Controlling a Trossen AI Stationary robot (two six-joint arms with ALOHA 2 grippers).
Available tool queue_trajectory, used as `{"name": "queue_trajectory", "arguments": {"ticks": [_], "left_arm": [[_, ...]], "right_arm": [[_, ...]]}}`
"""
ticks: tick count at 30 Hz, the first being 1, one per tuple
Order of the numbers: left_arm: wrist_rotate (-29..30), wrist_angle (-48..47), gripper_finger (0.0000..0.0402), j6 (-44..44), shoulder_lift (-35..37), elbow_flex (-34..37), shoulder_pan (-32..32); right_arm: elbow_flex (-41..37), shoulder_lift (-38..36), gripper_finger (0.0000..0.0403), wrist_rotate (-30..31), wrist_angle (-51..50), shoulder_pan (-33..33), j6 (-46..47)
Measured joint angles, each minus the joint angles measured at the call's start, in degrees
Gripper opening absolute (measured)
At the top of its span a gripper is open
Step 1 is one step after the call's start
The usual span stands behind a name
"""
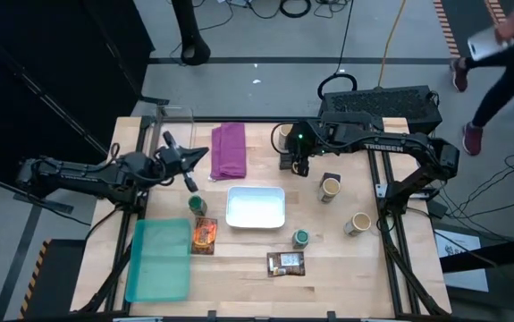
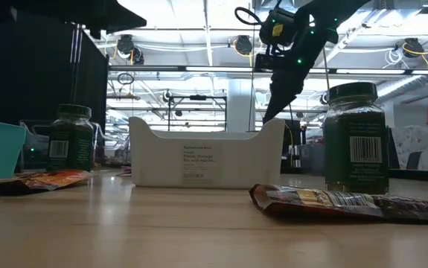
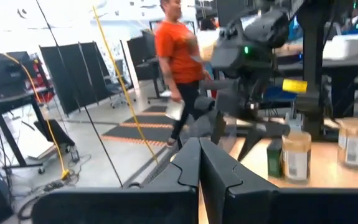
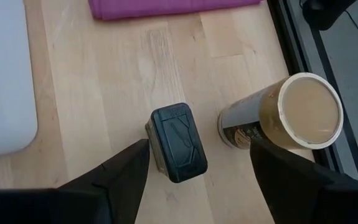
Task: Sort spices by type
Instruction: Put the top black seasoning can into the black bin
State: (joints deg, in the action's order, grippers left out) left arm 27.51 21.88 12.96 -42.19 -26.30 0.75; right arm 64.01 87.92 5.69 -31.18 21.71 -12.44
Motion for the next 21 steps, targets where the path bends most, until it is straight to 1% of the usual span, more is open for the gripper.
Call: {"name": "queue_trajectory", "arguments": {"ticks": [4,15,21], "left_arm": [[0.01,2.14,0.0006,1.63,0.02,0.0,0.0],[0.0,1.63,0.0006,2.4,0.0,0.0,0.0],[0.0,0.86,0.0006,-0.32,0.0,0.0,0.0]], "right_arm": [[0.0,0.0,0.0263,0.02,-0.08,-0.06,0.81],[0.0,0.0,0.0263,0.35,-0.28,-0.04,0.82],[0.0,-0.02,0.0263,0.33,0.33,-0.04,0.15]]}}
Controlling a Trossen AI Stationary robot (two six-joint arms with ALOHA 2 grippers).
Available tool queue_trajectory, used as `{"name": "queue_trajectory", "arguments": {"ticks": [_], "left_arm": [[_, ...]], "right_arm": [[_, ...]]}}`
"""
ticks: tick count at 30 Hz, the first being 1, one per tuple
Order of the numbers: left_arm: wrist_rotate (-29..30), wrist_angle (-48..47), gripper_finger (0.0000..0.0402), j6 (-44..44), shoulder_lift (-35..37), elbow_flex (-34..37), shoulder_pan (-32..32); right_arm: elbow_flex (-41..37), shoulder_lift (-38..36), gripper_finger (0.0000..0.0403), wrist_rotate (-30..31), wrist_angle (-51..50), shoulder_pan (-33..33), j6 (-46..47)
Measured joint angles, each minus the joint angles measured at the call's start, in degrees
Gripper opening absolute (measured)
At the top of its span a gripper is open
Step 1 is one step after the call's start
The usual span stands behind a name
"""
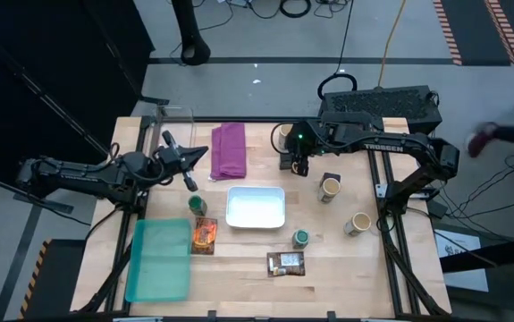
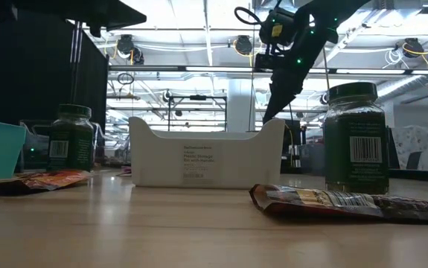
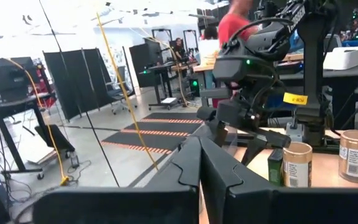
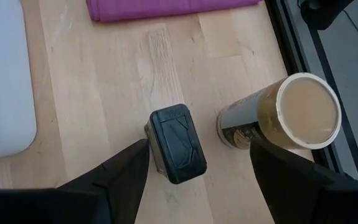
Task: Sort spices by type
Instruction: Put the top black seasoning can into the black bin
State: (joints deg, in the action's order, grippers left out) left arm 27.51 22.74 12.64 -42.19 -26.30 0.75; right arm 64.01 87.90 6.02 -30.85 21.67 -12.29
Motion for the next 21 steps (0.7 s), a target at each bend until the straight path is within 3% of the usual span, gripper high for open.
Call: {"name": "queue_trajectory", "arguments": {"ticks": [21], "left_arm": [[-0.01,-2.27,0.0006,-1.84,-0.02,0.0,0.0]], "right_arm": [[-1.95,-0.04,0.0263,-0.09,4.18,0.0,-0.35]]}}
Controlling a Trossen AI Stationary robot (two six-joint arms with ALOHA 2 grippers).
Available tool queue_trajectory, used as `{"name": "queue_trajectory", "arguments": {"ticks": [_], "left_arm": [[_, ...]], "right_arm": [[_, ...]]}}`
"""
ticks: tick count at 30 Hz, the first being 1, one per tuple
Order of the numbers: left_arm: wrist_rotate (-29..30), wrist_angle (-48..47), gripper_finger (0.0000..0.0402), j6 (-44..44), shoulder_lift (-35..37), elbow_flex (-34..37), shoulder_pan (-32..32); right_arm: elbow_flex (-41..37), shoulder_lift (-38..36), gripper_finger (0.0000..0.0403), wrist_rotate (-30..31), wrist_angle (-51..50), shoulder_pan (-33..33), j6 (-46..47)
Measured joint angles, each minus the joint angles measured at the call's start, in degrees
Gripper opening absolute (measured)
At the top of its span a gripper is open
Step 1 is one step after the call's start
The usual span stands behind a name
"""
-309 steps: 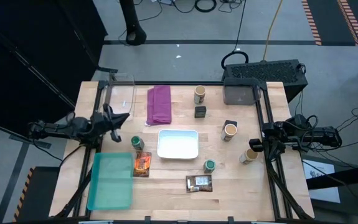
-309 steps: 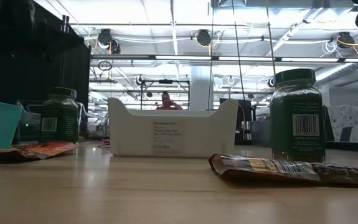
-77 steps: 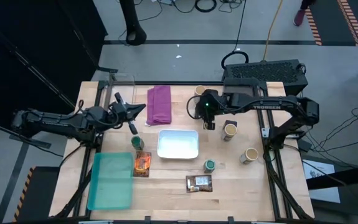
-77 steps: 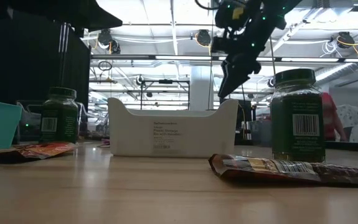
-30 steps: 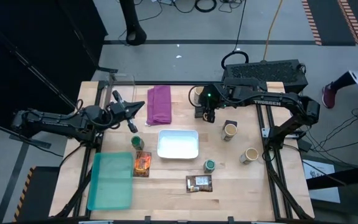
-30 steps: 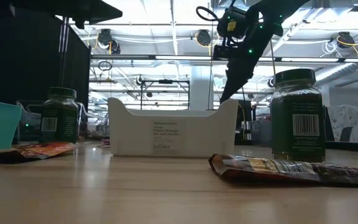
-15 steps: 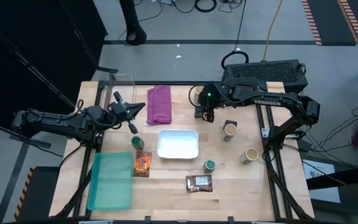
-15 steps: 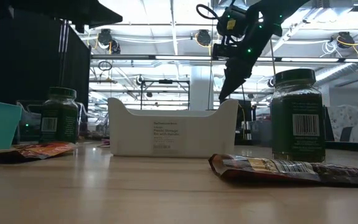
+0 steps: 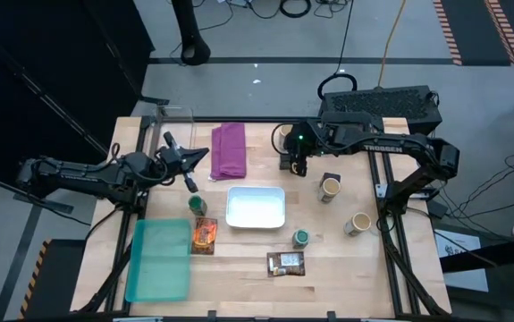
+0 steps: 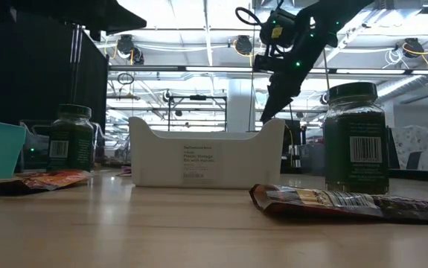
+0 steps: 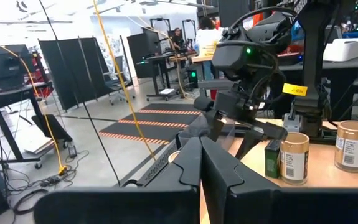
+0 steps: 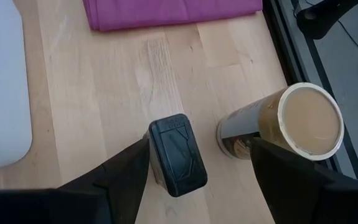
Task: Sort spices by type
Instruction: Put the top black seasoning can into the black bin
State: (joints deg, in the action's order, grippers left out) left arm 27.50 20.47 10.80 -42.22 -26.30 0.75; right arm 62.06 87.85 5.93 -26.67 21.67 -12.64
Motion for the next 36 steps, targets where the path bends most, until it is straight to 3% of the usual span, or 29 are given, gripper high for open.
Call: {"name": "queue_trajectory", "arguments": {"ticks": [18,24,36], "left_arm": [[-0.01,0.02,0.0006,-0.01,0.0,0.0,0.0],[-0.01,0.0,0.0006,-0.01,0.0,0.0,0.0],[-0.01,0.0,0.0006,-0.01,0.0,0.0,0.0]], "right_arm": [[0.0,0.0,0.0263,-0.35,-0.6,-0.02,-3.2],[0.0,0.04,0.0263,-3.06,-1.13,-0.04,-3.02],[-0.04,6.33,0.0263,-1.31,0.12,0.09,-3.64]]}}
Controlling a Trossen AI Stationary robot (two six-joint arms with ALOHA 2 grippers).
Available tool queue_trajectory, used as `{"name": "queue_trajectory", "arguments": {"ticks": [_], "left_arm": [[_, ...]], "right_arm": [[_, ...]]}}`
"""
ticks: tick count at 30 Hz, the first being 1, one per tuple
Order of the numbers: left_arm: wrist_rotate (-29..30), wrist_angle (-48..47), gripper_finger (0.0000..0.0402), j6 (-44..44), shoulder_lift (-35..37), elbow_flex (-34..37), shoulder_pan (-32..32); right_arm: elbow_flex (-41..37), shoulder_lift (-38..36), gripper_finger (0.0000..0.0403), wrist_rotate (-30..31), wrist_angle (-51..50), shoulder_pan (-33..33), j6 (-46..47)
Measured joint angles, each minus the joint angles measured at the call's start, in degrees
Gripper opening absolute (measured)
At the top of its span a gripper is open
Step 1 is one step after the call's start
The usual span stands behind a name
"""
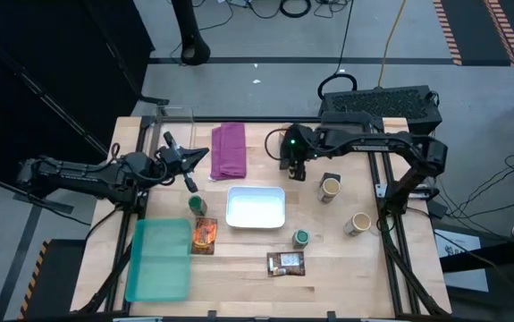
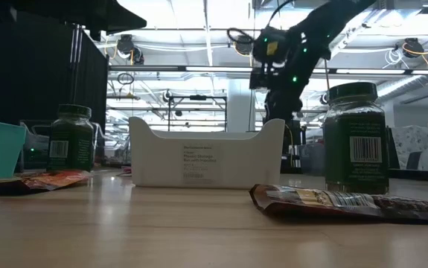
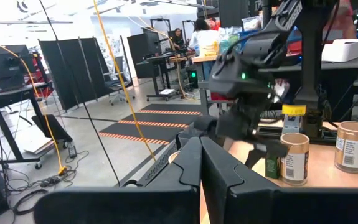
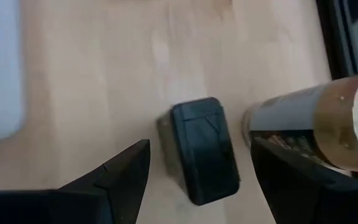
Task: Sort spices by type
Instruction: Put the top black seasoning can into the black bin
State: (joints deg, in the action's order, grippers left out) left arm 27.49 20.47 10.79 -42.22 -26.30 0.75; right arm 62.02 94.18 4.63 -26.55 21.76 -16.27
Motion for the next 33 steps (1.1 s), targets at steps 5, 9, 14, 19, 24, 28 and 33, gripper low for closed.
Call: {"name": "queue_trajectory", "arguments": {"ticks": [5,9,14,19,24,28,33], "left_arm": [[0.0,0.0,0.0006,0.02,0.02,0.0,0.0],[0.0,0.0,0.0006,0.04,0.02,0.0,0.01],[0.0,0.0,0.0006,0.04,0.02,0.0,0.0],[0.0,0.0,0.0006,0.07,0.02,0.0,0.0],[0.0,0.0,0.0006,0.07,0.02,0.0,0.0],[0.0,0.0,0.0006,0.07,0.02,0.0,0.01],[0.0,0.0,0.0006,0.09,0.02,0.0,0.0]], "right_arm": [[0.0,2.58,0.0263,1.42,0.32,0.02,-0.37],[0.0,3.2,0.0262,1.33,0.31,0.0,-0.9],[0.0,3.2,0.0221,1.2,-0.17,0.02,-0.73],[0.01,3.06,0.012,-0.18,-1.54,0.02,-0.81],[0.07,3.03,0.0102,-1.31,-1.68,0.04,-0.85],[0.01,2.14,0.0102,-2.03,-2.49,-0.04,0.43],[-0.04,-1.26,0.0102,-2.03,-3.28,-0.07,2.61]]}}
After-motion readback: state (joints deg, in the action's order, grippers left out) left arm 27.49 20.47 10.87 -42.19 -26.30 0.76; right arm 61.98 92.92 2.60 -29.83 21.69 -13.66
